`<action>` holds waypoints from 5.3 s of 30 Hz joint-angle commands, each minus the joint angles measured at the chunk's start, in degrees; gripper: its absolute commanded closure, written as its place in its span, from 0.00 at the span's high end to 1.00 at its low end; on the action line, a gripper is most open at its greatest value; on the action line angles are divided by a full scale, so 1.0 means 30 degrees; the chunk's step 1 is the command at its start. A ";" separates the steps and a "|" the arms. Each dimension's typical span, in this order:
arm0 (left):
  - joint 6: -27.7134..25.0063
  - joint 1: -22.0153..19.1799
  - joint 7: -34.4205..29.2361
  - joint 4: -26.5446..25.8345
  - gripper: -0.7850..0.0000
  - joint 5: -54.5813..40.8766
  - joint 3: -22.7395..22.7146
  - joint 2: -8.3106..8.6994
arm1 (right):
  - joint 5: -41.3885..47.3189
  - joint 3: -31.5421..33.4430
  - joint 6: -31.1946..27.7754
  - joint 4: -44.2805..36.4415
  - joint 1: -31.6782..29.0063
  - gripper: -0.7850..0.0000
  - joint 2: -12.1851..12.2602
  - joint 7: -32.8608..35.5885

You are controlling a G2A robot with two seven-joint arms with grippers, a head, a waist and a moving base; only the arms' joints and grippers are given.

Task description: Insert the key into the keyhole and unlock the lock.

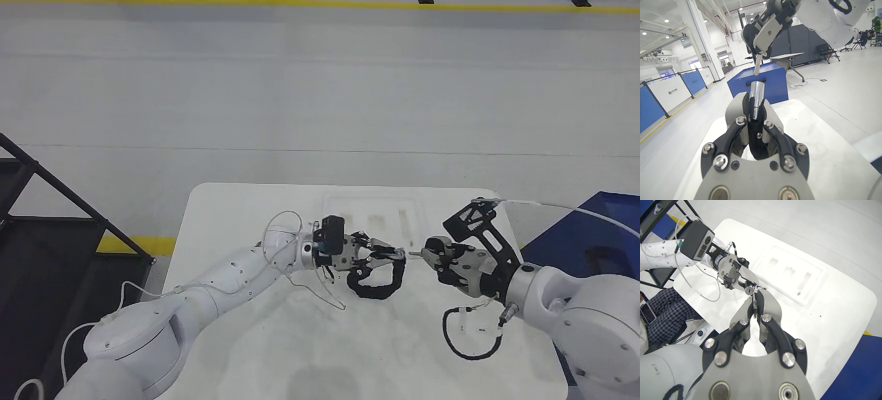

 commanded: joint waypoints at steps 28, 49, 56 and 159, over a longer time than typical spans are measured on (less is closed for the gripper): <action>-0.0667 0.0878 0.0264 0.0247 0.00 0.1956 -0.1678 -0.0387 | 0.0477 -0.1299 -0.0113 0.1251 0.1271 0.00 -0.0039 0.0505; -0.0714 0.1244 0.0217 0.0281 0.00 0.2888 -0.2610 -0.0514 | 0.0509 -0.1758 0.0017 0.1443 0.1538 0.00 -0.0026 0.0752; -0.0654 0.1356 0.0278 0.0190 0.00 0.3083 -0.2761 -0.0537 | 0.0493 -0.1965 0.0107 0.1635 0.1803 0.00 -0.0039 0.0766; -0.0389 0.0674 0.0544 -0.1305 0.00 0.4775 -0.2936 0.0186 | 0.6037 -0.4431 0.1336 0.5000 0.5485 0.41 0.0206 0.2263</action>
